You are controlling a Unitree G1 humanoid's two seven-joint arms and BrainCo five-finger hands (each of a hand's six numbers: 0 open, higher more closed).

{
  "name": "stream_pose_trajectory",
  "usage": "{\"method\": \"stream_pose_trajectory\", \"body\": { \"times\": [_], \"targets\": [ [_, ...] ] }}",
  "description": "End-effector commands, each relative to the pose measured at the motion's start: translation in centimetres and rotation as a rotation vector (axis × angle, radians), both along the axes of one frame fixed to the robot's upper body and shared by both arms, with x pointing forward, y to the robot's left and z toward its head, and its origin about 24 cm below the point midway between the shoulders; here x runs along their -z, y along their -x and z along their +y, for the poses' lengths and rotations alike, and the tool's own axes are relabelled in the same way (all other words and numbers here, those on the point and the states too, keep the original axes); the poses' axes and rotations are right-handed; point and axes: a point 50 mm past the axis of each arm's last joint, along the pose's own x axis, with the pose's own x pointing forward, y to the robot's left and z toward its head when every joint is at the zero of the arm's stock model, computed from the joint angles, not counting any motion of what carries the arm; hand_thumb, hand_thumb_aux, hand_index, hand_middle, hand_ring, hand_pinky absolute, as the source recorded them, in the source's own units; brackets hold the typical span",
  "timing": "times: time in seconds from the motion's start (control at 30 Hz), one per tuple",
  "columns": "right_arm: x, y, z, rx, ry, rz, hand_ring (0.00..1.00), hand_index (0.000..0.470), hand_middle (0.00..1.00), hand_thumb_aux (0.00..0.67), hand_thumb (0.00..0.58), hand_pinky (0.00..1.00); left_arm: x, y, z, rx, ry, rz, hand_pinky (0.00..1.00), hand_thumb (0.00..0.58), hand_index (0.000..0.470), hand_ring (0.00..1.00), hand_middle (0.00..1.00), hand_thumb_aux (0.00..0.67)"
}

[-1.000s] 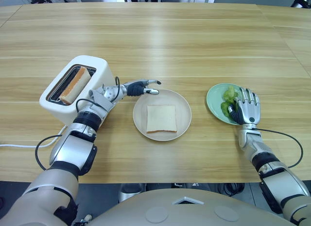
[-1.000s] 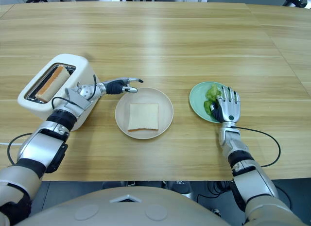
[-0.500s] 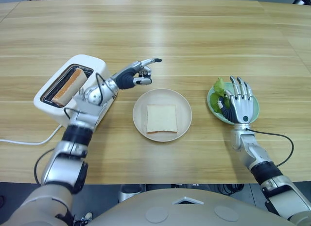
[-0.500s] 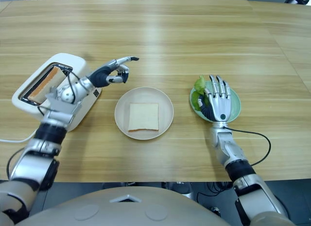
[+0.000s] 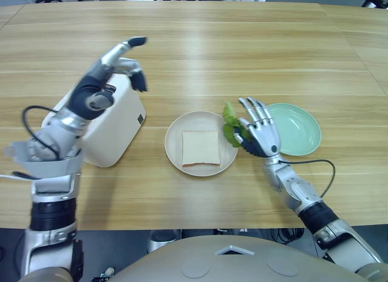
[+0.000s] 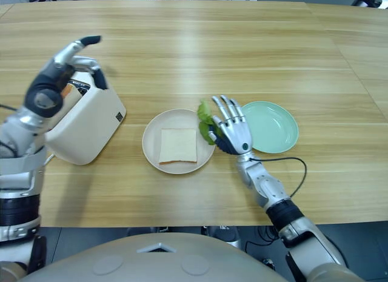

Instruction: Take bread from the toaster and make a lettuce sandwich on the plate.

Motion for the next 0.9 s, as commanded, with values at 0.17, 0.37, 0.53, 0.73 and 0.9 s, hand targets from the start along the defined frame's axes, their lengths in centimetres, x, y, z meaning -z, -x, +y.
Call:
{"method": "stream_pose_trajectory", "body": {
  "times": [0.17, 0.37, 0.53, 0.73, 0.9],
  "targets": [
    [1.2, 0.2, 2.8, -0.128, 0.046, 0.061, 0.0, 0.46, 0.0, 0.67, 0.58, 0.0, 1.8, 0.6, 7.4, -0.441, -0.306, 0.056, 0.52, 0.0, 0.0, 0.52, 0.52, 0.0],
    [1.5, 0.5, 4.2, -0.197, 0.049, 0.072, 0.0, 0.46, 0.0, 0.67, 0.58, 0.0, 3.5, 1.1, 10.3, -0.612, -0.477, 0.152, 0.52, 0.0, 0.0, 0.52, 0.52, 0.0],
    [2.1, 0.9, 4.9, -0.24, 0.059, 0.097, 0.0, 0.46, 0.0, 0.67, 0.58, 0.0, 4.9, 1.1, 10.9, -0.647, -0.565, 0.231, 0.53, 0.0, 0.0, 0.53, 0.53, 0.0],
    [3.2, 1.0, 5.6, -0.266, 0.082, 0.144, 0.0, 0.312, 0.0, 0.455, 0.52, 0.0, 5.4, 1.1, 11.2, -0.674, -0.623, 0.278, 0.53, 0.0, 0.0, 0.53, 0.53, 0.0],
    [3.4, 1.4, 6.2, -0.312, 0.049, 0.176, 0.0, 0.0, 0.0, 0.0, 0.0, 0.0, 6.4, 0.9, 10.9, -0.641, -0.711, 0.344, 0.53, 0.0, 0.0, 0.53, 0.53, 0.0]
  ]
}}
